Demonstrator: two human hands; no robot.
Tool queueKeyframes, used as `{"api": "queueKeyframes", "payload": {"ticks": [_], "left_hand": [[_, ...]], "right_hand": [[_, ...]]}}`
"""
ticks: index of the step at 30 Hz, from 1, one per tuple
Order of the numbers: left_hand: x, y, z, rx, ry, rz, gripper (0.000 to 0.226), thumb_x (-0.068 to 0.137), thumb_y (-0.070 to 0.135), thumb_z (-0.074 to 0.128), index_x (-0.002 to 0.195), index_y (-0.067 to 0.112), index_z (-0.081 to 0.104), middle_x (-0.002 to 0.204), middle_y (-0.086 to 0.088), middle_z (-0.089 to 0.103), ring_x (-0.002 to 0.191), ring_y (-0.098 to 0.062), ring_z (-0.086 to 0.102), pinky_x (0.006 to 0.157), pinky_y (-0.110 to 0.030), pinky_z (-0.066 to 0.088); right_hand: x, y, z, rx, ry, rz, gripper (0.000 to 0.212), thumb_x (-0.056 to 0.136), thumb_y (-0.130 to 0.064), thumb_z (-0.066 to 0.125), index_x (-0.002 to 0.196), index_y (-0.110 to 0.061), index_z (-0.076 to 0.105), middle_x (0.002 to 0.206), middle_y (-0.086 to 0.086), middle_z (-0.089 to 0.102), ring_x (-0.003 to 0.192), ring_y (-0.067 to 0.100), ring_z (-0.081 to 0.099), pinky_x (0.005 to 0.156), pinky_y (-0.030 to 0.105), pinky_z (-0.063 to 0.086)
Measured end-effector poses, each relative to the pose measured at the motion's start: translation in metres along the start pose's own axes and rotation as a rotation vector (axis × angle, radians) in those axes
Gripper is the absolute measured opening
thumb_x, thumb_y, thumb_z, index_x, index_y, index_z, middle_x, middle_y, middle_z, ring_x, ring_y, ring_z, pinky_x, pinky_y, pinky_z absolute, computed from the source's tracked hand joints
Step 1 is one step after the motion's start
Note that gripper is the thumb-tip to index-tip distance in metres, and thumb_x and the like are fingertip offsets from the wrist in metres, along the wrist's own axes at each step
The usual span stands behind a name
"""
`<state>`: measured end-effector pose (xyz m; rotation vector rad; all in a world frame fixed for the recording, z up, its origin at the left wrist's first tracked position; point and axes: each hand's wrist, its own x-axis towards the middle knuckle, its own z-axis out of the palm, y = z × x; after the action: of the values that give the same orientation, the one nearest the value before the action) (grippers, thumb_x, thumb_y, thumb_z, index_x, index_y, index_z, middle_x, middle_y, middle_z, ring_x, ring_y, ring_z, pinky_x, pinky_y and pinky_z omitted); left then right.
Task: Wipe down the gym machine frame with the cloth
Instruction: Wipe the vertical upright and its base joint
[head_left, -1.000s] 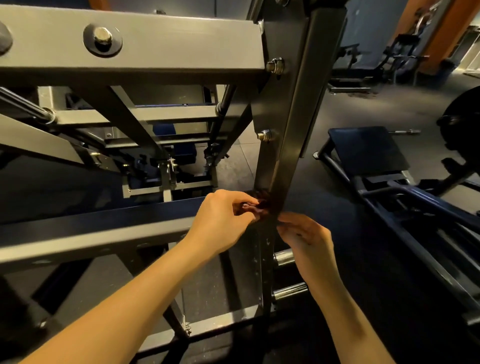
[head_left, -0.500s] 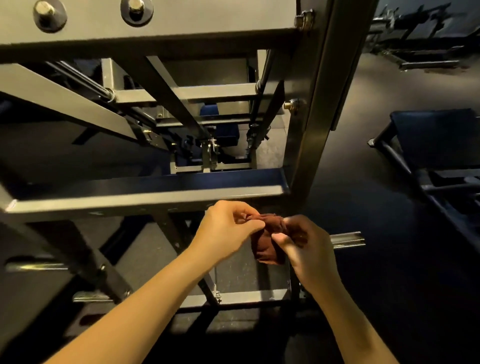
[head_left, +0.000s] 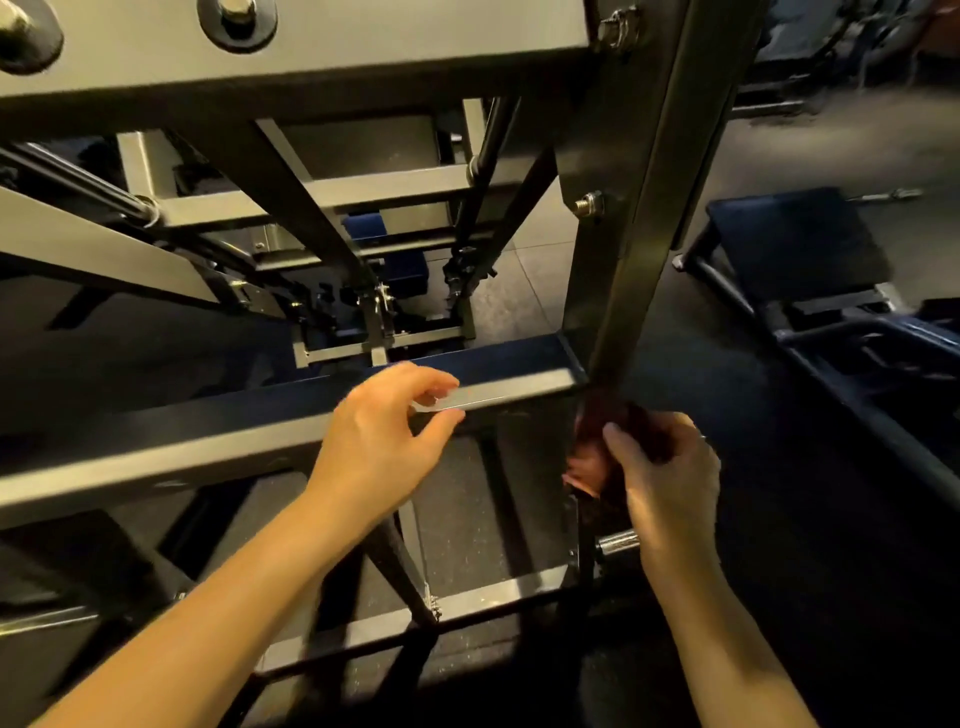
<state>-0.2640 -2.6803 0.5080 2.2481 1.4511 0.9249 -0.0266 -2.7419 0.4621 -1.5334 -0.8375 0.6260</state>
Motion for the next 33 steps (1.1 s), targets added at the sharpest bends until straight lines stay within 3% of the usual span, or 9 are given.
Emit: {"api": "queueKeyframes", "payload": {"ticks": [2,5,7,9,15,21,23,29,33], "left_hand": [[0.006,-0.016,-0.02,0.161,0.011,0.081,0.035,0.088,0.037,0.071,0.12,0.021,0.071,0.112,0.009,0.066,0.106,-0.009,0.06,0.092,-0.032,0.052],[0.013,-0.034,-0.039,0.364,-0.112,0.071,0.059,0.083,0.056,0.069,0.131,0.021,0.066,0.123,0.002,0.064,0.115,-0.02,0.058,0.096,-0.046,0.052],[0.017,-0.042,-0.047,0.43,-0.21,0.019,0.074,0.081,0.066,0.068,0.139,0.022,0.059,0.132,0.0,0.062,0.121,-0.022,0.057,0.1,-0.047,0.051],[0.021,-0.047,-0.053,0.416,-0.265,-0.002,0.08,0.079,0.069,0.069,0.142,0.022,0.056,0.134,-0.002,0.063,0.122,-0.022,0.058,0.098,-0.041,0.051],[0.024,-0.059,-0.055,0.345,-0.286,-0.001,0.074,0.084,0.061,0.072,0.143,0.021,0.055,0.134,-0.004,0.065,0.124,-0.022,0.059,0.097,-0.038,0.05],[0.023,-0.068,-0.054,0.307,-0.253,0.012,0.079,0.081,0.065,0.071,0.144,0.02,0.056,0.134,-0.006,0.066,0.124,-0.025,0.06,0.099,-0.043,0.052],[0.025,-0.07,-0.054,0.303,-0.258,0.012,0.08,0.08,0.067,0.071,0.144,0.021,0.056,0.134,-0.005,0.065,0.124,-0.025,0.059,0.1,-0.045,0.053],[0.025,-0.076,-0.055,0.295,-0.254,0.01,0.083,0.077,0.073,0.068,0.142,0.021,0.058,0.134,-0.004,0.066,0.124,-0.025,0.06,0.1,-0.048,0.053],[0.026,-0.076,-0.057,0.27,-0.28,0.004,0.084,0.077,0.071,0.069,0.144,0.02,0.056,0.136,-0.004,0.065,0.126,-0.025,0.059,0.101,-0.047,0.052]], "right_hand": [[-0.004,-0.004,0.012,0.078,0.232,0.012,0.018,0.087,-0.012,0.078,0.096,-0.017,0.063,0.087,-0.006,0.068,0.078,0.004,0.071,0.062,0.014,0.051],[-0.015,-0.009,0.046,0.137,0.275,0.092,0.021,0.089,-0.013,0.077,0.103,-0.018,0.062,0.078,-0.014,0.069,0.081,-0.002,0.069,0.066,0.01,0.05],[-0.026,-0.007,0.069,0.18,0.291,0.122,0.019,0.09,-0.015,0.075,0.104,-0.022,0.064,0.083,-0.02,0.071,0.082,-0.005,0.068,0.078,0.019,0.056],[-0.037,-0.004,0.091,0.172,0.326,0.103,0.019,0.09,-0.016,0.075,0.101,-0.029,0.066,0.095,-0.011,0.071,0.088,0.0,0.068,0.081,0.027,0.06],[-0.086,-0.002,0.138,-0.016,0.119,-0.164,0.017,0.094,-0.009,0.071,0.097,-0.025,0.069,0.094,-0.01,0.065,0.085,0.003,0.067,0.073,0.019,0.057],[-0.018,0.004,0.101,0.014,0.428,0.07,0.009,0.097,-0.023,0.066,0.104,-0.017,0.067,0.088,0.006,0.073,0.065,0.005,0.071,0.069,0.028,0.062],[-0.025,0.001,0.111,-0.01,0.457,0.023,0.007,0.098,-0.018,0.065,0.104,-0.015,0.068,0.089,0.004,0.07,0.065,0.002,0.069,0.061,0.018,0.057],[-0.082,0.015,0.148,-0.226,0.102,-0.388,0.012,0.097,-0.009,0.063,0.104,-0.013,0.072,0.098,-0.008,0.063,0.085,0.005,0.067,0.073,0.021,0.058],[-0.031,0.02,0.114,-0.132,0.341,-0.11,0.009,0.098,-0.021,0.062,0.1,-0.025,0.07,0.095,-0.001,0.069,0.069,0.01,0.071,0.064,0.036,0.063]]}}
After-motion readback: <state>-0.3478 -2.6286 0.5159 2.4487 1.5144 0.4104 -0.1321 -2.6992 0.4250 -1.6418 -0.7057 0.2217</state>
